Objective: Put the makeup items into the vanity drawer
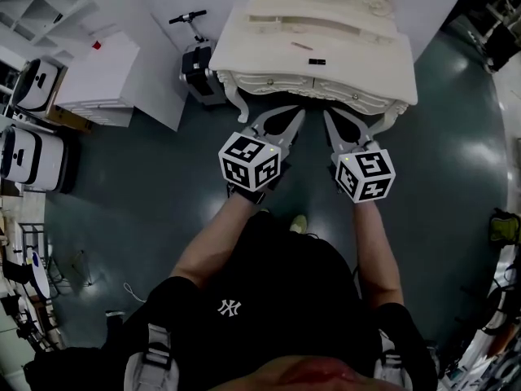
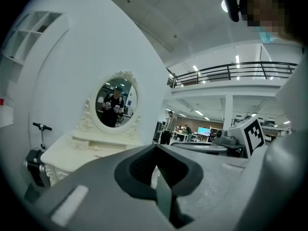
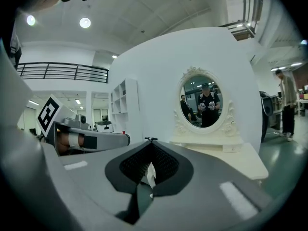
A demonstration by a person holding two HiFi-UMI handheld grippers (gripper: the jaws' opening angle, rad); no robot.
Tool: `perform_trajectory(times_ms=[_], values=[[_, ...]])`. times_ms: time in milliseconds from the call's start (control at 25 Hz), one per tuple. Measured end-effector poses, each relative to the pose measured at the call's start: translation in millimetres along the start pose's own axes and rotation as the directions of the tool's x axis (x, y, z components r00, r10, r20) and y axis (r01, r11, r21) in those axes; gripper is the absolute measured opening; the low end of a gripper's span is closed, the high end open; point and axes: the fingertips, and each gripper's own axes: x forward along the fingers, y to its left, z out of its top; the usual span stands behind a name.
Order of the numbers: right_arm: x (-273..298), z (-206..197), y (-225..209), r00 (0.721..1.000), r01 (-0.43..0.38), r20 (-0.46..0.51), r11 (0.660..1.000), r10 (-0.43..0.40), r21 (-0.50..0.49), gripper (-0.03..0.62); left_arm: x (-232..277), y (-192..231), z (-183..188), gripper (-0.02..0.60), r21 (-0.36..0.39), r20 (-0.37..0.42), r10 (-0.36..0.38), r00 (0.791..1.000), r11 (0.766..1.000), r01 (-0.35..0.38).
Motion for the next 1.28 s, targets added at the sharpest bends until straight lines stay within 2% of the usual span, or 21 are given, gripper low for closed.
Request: perform_trajectory(times_ms=[280, 520, 920, 1280], values=[[16, -12, -10, 1.000, 0.008, -0.008, 0.999, -0.008, 0.038, 0.023, 9, 17, -8, 0.002, -0.019, -0.011, 0.029, 1.000, 0.999, -0.029], [42, -24, -29, 0.998, 0.042, -0.038, 0.997, -0.039, 0.058, 0.025, 28, 43, -12, 0.001, -0.030, -0.021, 0.024, 0.999, 0.999, -0.025], [137, -41, -77, 0.985, 0.139, -0.112, 0.986, -0.128, 0.091, 0.037, 85, 136, -9, 0.002, -0.049, -0.063, -0.023, 0.998, 0.999, 0.020], [226, -68, -112, 0.943, 0.285, -0.215, 0.949, -0.253, 0.132, 0.095, 129, 219, -23, 0.000, -0.068, -0.136, -0.119, 0.984, 0.992, 0.110]])
